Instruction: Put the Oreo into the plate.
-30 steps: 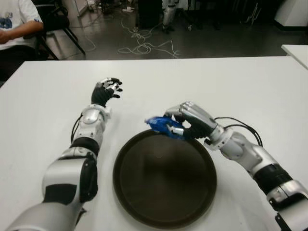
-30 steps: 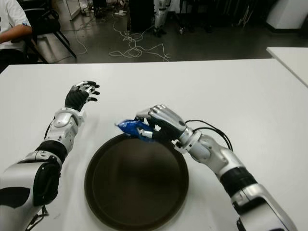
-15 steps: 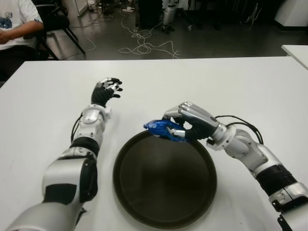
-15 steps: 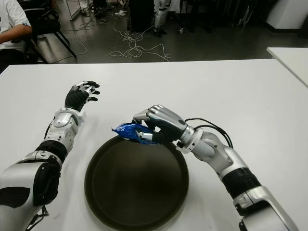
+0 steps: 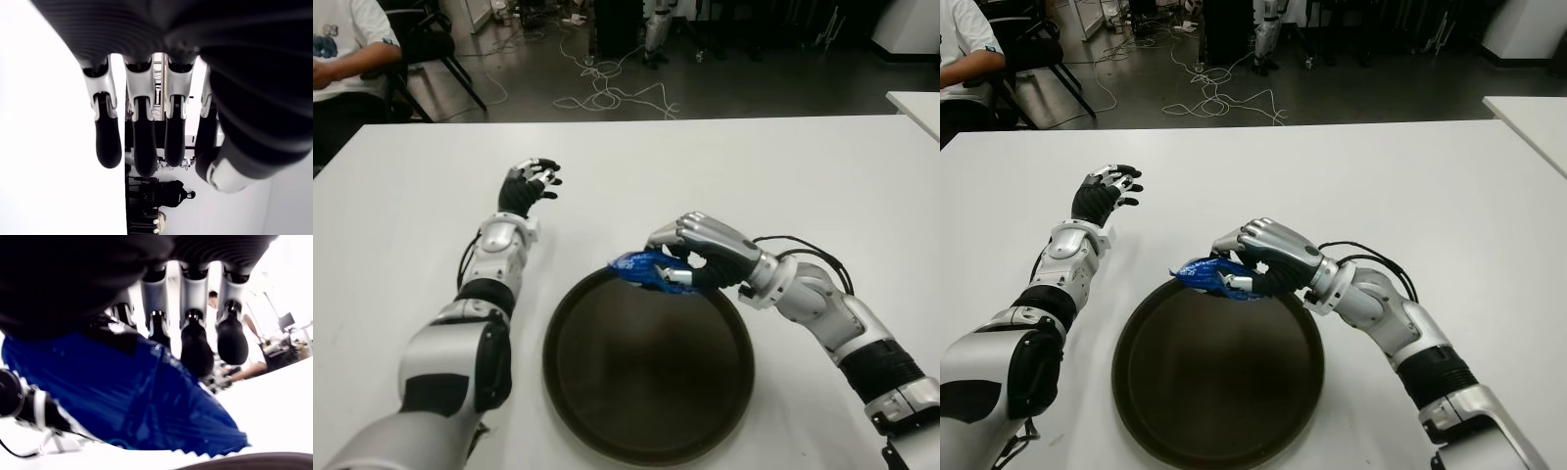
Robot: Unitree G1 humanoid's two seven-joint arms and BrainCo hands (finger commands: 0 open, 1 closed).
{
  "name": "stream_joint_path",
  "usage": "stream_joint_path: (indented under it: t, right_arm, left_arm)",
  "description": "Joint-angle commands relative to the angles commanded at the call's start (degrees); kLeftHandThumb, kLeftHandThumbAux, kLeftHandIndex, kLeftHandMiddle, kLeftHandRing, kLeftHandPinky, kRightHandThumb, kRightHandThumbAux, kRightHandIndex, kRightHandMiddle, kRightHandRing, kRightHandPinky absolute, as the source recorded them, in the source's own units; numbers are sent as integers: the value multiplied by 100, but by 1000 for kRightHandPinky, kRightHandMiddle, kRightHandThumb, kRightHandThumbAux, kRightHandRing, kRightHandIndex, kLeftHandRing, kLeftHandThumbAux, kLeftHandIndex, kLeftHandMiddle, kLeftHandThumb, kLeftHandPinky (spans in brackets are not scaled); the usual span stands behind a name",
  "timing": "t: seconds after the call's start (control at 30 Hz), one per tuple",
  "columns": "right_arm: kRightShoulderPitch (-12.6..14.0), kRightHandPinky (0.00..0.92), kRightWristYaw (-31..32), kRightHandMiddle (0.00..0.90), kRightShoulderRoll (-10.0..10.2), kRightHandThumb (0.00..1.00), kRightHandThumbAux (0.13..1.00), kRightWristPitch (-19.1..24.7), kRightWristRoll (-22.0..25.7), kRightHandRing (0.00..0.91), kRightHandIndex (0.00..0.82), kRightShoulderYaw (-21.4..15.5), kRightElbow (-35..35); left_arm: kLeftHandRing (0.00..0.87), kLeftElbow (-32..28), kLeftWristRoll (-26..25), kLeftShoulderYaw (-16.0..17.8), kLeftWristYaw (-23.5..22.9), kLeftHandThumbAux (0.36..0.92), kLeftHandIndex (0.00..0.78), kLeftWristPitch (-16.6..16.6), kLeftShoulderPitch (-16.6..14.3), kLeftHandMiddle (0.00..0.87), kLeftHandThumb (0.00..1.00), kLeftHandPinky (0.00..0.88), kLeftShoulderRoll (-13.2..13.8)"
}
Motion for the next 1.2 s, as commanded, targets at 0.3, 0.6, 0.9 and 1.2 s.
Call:
stream_joint_path:
  t: [0.3,0.6,0.9,1.2]
  right_arm:
    - [-205,726,-664,725,393,684,731,-110,-375,730,430,120,897]
    - [-202,641,-946,636,544,682,732,-274,-417,643,427,142,1115]
    - [-180,419,-810,414,694,676,740,-405,-214,413,416,154,1299]
    - [-147,190,-441,236,774,669,745,-485,179,187,407,140,1376]
  left_arm:
    - [402,-3,-36,37,-35,722,400,-25,9,355,673,469,-21]
    - [408,-5,1,7,-36,723,400,-57,18,358,670,476,-19]
    - [418,-10,-24,24,-58,721,402,-59,19,369,673,478,-26]
    - [416,-16,-8,11,-25,722,401,-82,23,367,673,476,-31]
